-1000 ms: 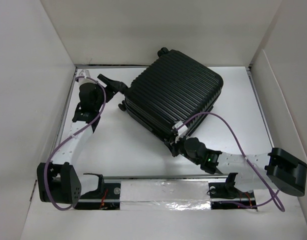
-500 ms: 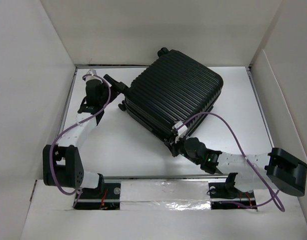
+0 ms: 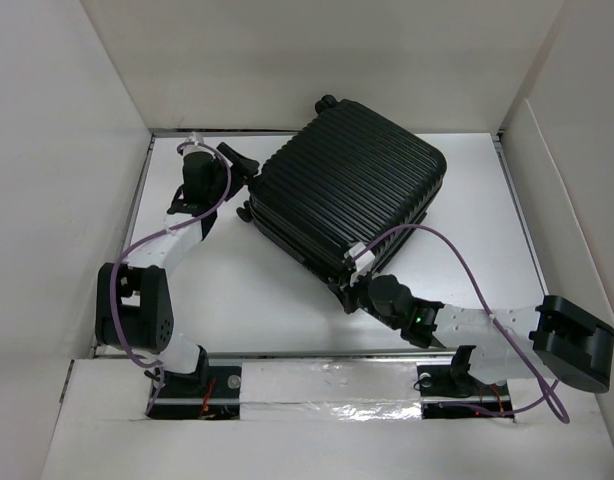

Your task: Pack the luggage

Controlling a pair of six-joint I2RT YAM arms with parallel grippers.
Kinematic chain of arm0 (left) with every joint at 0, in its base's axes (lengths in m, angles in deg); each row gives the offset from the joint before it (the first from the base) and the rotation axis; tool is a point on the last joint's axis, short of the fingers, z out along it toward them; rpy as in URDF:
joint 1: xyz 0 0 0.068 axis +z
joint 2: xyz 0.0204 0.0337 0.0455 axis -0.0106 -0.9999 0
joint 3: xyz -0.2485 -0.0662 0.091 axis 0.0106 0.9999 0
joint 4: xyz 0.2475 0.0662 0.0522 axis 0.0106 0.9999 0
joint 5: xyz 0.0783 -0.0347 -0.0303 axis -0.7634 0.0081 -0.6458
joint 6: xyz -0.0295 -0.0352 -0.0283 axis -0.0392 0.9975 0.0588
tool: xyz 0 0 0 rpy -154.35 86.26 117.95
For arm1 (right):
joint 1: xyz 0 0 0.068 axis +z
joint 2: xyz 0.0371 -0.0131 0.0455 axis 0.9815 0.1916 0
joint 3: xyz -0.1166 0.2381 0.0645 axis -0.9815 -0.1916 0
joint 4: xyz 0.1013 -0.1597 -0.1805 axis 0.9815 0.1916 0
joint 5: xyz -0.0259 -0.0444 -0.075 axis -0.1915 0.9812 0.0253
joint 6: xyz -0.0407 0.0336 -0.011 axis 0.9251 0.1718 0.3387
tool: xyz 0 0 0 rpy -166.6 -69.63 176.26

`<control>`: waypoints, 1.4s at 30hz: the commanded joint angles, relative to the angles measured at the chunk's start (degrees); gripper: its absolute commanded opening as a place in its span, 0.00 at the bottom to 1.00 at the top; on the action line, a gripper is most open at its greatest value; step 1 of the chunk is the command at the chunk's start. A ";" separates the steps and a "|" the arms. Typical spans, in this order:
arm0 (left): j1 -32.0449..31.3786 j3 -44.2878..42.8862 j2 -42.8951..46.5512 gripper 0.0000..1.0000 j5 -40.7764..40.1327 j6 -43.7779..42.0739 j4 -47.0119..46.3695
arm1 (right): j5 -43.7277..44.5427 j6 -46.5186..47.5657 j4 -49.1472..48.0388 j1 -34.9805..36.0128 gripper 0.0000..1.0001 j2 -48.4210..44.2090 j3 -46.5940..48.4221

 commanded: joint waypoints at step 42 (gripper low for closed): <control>-37.03 41.85 27.90 0.00 -18.70 2.36 -31.74 | -18.06 3.94 4.88 -5.49 0.00 0.14 14.37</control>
